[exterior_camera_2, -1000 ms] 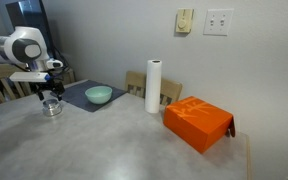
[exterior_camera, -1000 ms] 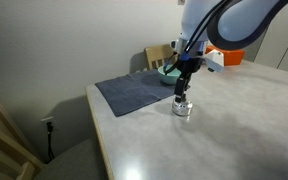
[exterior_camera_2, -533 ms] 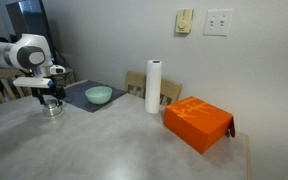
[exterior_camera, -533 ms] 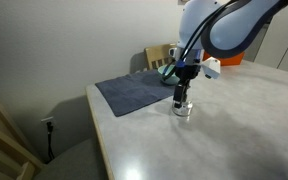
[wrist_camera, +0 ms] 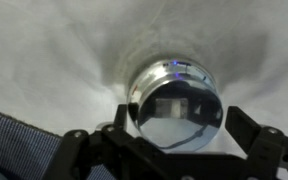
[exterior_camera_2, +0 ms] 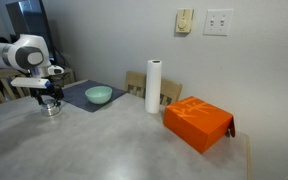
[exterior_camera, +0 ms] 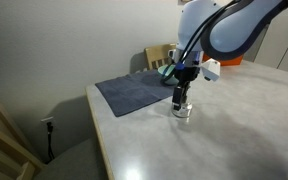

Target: Take the lid off the bottle

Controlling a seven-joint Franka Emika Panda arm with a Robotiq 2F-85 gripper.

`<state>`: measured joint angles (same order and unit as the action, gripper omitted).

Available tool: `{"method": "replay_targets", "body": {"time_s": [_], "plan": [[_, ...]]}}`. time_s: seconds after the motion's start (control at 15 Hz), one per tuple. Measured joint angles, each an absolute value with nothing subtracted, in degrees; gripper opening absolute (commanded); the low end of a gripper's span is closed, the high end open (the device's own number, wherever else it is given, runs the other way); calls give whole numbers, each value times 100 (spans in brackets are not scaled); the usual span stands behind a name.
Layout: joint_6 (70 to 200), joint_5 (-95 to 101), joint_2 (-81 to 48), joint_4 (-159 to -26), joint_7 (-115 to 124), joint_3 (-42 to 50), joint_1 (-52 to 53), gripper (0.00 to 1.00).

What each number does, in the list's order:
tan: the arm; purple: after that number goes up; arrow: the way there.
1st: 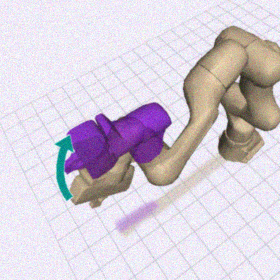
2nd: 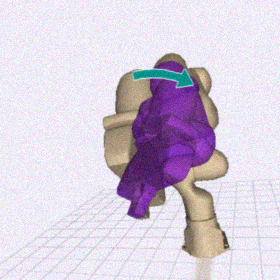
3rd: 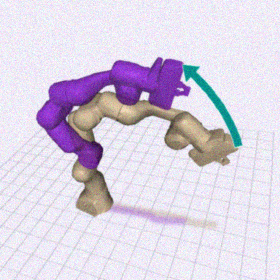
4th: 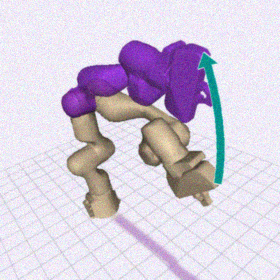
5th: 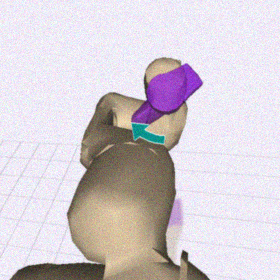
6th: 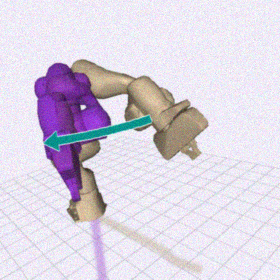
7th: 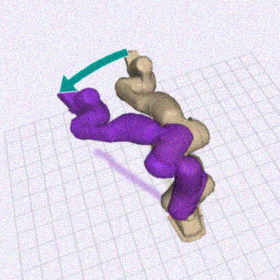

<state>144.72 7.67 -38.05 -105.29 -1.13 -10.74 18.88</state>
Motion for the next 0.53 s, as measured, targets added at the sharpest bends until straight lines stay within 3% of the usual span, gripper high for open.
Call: {"method": "replay_targets", "body": {"time_s": [0.53], "plan": [[14464, 1147, -3725, -10532, 839, -723, 2331, 100]]}}
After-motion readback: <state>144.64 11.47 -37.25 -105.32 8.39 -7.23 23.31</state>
